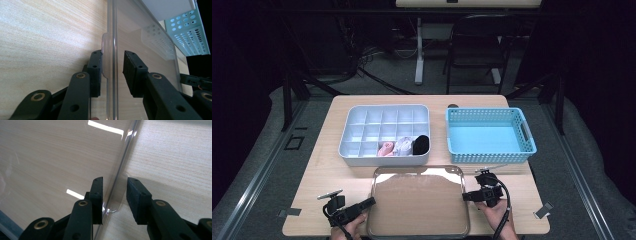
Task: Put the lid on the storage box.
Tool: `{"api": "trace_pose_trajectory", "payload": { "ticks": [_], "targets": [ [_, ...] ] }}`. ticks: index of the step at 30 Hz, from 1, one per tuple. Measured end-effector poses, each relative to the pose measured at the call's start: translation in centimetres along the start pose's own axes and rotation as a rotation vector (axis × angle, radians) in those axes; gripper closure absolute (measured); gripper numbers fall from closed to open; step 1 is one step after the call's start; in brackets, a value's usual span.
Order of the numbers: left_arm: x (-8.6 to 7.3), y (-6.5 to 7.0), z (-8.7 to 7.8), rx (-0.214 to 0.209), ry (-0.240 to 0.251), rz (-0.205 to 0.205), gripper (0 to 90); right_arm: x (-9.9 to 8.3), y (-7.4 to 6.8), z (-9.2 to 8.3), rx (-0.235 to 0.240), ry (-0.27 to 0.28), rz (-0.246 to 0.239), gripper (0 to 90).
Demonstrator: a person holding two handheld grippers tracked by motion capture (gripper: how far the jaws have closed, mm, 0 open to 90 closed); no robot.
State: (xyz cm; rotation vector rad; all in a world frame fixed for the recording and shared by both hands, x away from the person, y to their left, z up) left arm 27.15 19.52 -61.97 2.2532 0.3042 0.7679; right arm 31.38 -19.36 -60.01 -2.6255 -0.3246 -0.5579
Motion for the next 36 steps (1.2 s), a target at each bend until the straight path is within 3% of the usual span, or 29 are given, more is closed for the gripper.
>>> {"api": "trace_pose_trajectory", "payload": {
  "ticks": [4,6,9,13,19,26,36],
  "targets": [
    [0.1,-0.1,0.0,-0.001,-0.013,0.020,70.1,0.0,0.1,0.0,0.004,0.011,0.001,67.0],
    [0.1,-0.1,0.0,0.002,-0.010,0.051,70.4,0.0,0.0,0.0,0.007,0.016,0.003,66.9],
    [0.1,-0.2,0.0,-0.008,0.001,0.045,71.0,0.0,0.1,0.0,0.015,0.013,0.005,67.0],
    [-0.1,-0.2,-0.1,-0.002,0.014,0.068,71.3,0.0,0.2,0.0,0.035,0.009,0.012,66.3],
    [-0.2,-0.4,-0.3,-0.015,0.002,0.059,72.9,0.0,0.4,-0.1,0.110,0.001,0.027,55.4],
    [0.1,0.2,-0.6,-0.023,0.026,0.110,73.2,0.0,0.7,-0.1,0.138,0.003,0.025,50.4],
    [0.1,0.6,-1.0,-0.028,0.055,0.143,73.5,0.3,0.6,0.0,0.168,0.011,0.015,43.0]
  ]
}}
Point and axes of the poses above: each handheld gripper's, and its own axes: z roughly forward along the jaws, x roughly out of its top, y roughly to its right, the point moved 5 cm from there along z, roughly forward along the jaws, and after that the axes turned 4 degrees about y, right-handed, at the moved point
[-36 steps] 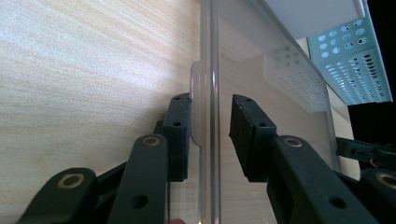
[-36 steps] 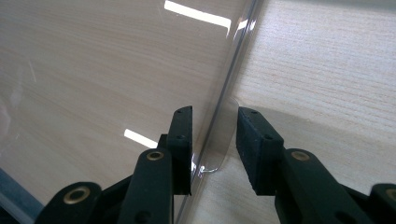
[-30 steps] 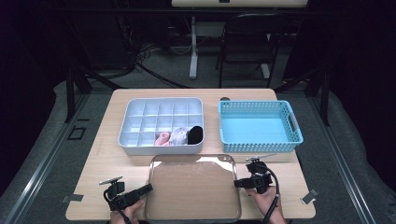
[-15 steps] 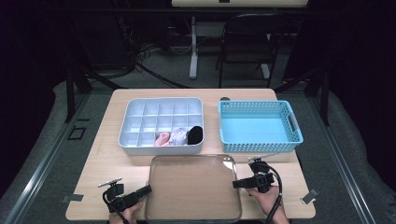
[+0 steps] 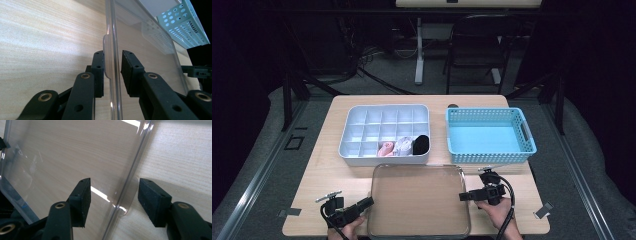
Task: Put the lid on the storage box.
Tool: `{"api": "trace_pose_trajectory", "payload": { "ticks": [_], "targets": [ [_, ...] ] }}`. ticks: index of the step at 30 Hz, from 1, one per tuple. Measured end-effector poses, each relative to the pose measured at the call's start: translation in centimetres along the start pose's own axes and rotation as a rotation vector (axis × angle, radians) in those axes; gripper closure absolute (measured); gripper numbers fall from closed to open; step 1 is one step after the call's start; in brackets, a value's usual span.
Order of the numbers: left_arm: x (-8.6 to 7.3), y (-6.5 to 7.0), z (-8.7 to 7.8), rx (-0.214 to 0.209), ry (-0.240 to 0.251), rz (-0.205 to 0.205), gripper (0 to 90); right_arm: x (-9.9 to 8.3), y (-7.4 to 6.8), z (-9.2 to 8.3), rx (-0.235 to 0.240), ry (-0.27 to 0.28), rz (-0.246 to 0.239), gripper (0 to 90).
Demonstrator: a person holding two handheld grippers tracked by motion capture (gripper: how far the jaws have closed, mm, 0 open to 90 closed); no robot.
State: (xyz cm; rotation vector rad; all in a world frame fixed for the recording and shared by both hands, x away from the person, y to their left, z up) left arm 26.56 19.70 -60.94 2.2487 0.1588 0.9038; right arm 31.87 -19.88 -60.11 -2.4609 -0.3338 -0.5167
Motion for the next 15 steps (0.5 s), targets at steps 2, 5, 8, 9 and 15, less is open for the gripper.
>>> {"api": "trace_pose_trajectory", "payload": {
  "ticks": [2,5,8,9,15],
  "targets": [
    [0.0,0.2,-0.2,-0.004,0.010,0.009,73.5,0.1,0.1,0.0,0.005,0.004,0.001,42.2],
    [0.0,0.3,-0.4,-0.009,0.021,0.027,73.6,0.2,0.3,0.0,0.016,0.011,0.018,41.8],
    [0.0,0.4,-0.5,-0.018,0.028,0.045,73.6,0.3,0.3,0.0,0.025,0.011,0.023,40.4],
    [0.1,0.6,-0.6,-0.017,0.035,0.062,73.7,0.3,0.2,0.0,0.026,0.012,0.021,39.2],
    [0.3,1.2,-0.9,-0.026,0.066,0.104,73.6,0.3,0.1,0.1,0.017,0.010,0.018,39.5]
  ]
}}
Point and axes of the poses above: each handheld gripper's, and its own axes: z roughly forward along the jaws, x roughly out of its top, y roughly to its right, the point moved 5 cm from there along z, roughly forward along the jaws, and after that the axes turned 4 degrees about y, right-handed, at the moved point
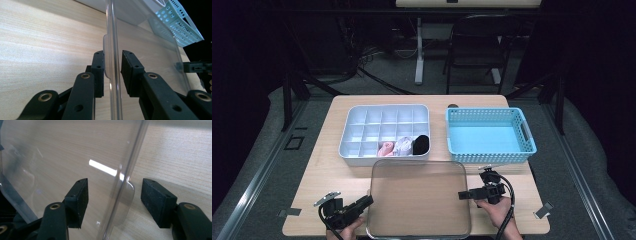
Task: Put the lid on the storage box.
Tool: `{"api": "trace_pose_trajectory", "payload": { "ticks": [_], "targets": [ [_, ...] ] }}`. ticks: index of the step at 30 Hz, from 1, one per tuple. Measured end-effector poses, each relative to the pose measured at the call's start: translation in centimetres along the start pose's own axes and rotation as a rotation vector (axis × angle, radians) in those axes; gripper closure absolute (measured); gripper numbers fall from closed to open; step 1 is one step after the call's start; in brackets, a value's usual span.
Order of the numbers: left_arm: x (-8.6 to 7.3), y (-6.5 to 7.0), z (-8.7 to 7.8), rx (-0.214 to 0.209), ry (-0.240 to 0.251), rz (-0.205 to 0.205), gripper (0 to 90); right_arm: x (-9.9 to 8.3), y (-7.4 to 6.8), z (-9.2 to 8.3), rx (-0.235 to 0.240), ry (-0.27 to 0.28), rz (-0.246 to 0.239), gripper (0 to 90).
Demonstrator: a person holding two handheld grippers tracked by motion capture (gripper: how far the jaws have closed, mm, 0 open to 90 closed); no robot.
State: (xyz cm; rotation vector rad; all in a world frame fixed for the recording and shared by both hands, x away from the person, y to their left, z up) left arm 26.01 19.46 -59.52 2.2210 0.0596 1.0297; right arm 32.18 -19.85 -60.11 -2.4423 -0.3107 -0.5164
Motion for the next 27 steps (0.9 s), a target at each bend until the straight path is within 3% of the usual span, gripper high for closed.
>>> {"api": "trace_pose_trajectory", "payload": {
  "ticks": [6,10,15,19,27],
  "targets": [
    [0.1,-0.1,0.0,-0.002,0.003,0.007,73.7,-0.2,-0.1,0.3,0.041,-0.025,0.017,51.3],
    [0.2,-0.4,0.1,0.004,-0.002,-0.011,73.5,-0.3,-0.1,0.3,0.061,-0.036,0.033,55.6],
    [0.1,-0.7,0.1,0.028,-0.033,-0.023,72.8,-0.2,-0.2,-0.6,0.110,0.010,0.062,64.0],
    [0.0,-1.1,0.2,0.034,-0.066,-0.044,72.4,-0.2,-0.6,-0.9,0.098,0.025,0.031,65.1],
    [0.4,-1.1,0.6,0.051,-0.143,-0.009,70.1,0.1,-1.0,-0.9,0.065,0.021,0.001,64.7]
  ]
}}
Point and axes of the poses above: each handheld gripper's, and its own axes: z roughly forward along the jaws, x roughly out of its top, y roughly to its right, the point moved 5 cm from there along z, roughly forward along the jaws, and after that the axes turned 4 degrees about y, right-handed, at the moved point
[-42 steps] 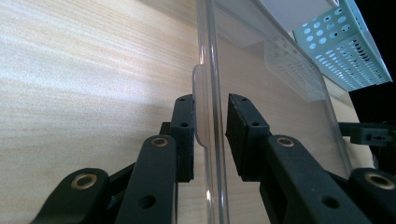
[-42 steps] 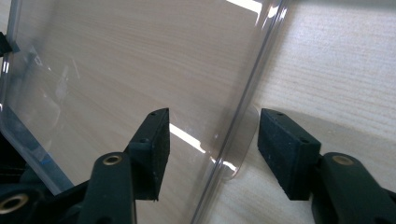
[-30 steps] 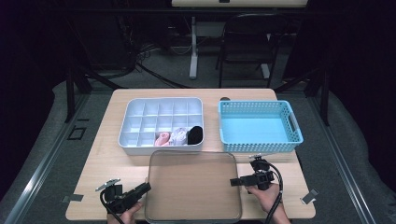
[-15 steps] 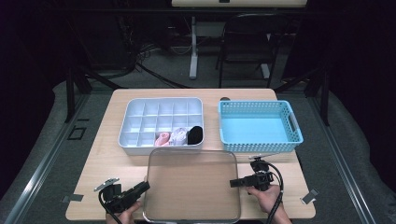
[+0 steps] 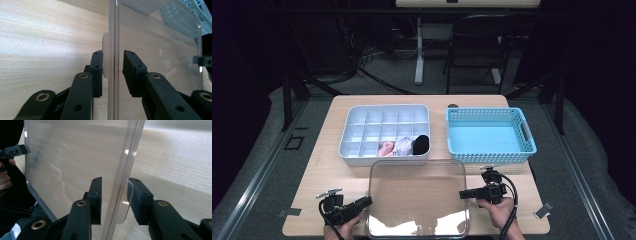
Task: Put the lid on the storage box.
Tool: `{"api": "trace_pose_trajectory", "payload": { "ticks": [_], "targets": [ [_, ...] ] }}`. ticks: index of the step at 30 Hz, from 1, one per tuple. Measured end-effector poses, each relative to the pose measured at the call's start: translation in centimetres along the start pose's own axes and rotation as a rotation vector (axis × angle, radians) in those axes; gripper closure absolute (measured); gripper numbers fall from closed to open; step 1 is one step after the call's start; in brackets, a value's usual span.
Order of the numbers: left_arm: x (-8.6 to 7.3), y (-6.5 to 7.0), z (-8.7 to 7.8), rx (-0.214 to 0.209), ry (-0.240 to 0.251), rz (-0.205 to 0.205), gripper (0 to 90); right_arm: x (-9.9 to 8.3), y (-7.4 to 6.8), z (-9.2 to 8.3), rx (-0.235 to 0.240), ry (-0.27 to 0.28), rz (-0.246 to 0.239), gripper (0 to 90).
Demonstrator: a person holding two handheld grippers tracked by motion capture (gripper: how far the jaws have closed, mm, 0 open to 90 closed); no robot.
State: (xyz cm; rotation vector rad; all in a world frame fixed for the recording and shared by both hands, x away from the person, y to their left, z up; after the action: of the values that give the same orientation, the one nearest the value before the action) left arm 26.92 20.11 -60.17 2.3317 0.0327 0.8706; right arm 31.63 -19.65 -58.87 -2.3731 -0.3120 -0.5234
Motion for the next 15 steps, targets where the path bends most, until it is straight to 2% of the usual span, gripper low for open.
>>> {"api": "trace_pose_trajectory", "payload": {
  "ticks": [3,4,5,7,8,9,12,15],
  "targets": [
    [0.14,-0.01,0.00,-0.001,-0.023,0.021,69.0,0.14,-0.20,0.04,-0.009,0.018,0.005,64.8],
    [0.17,-0.05,0.03,-0.003,-0.036,0.028,68.8,0.16,-0.11,-0.05,-0.002,0.004,-0.008,64.9],
    [0.24,-0.20,0.12,-0.016,-0.050,0.028,68.5,0.18,-0.13,-0.05,-0.005,0.007,-0.009,64.8],
    [0.28,-0.55,0.23,-0.047,-0.070,0.005,68.7,0.22,-0.13,-0.15,-0.007,0.009,-0.018,64.9],
    [0.33,-0.55,0.33,-0.045,-0.071,0.006,68.8,0.22,-0.23,-0.07,-0.018,0.026,-0.007,64.8],
    [0.35,-0.54,0.36,-0.043,-0.075,0.009,68.7,0.21,-0.18,-0.14,-0.019,0.010,-0.024,64.8],
    [0.37,-0.48,0.22,-0.054,-0.062,-0.003,69.4,0.21,-0.26,-0.37,-0.007,0.011,-0.025,65.1],
    [0.41,-0.37,-0.13,-0.043,-0.052,0.006,70.2,0.38,-0.60,-0.66,-0.004,0.028,-0.035,65.8]
  ]
}}
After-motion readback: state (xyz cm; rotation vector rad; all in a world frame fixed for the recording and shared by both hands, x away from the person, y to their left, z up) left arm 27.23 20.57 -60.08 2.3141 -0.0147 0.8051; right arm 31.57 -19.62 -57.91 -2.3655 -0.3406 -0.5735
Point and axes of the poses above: each handheld gripper's, and its own axes: z roughly forward along the jaws, x roughly out of its top, y roughly to its right, the point moved 5 cm from there along z, roughly forward along the jaws, and after that the axes turned 4 degrees about y, right-handed, at the moved point
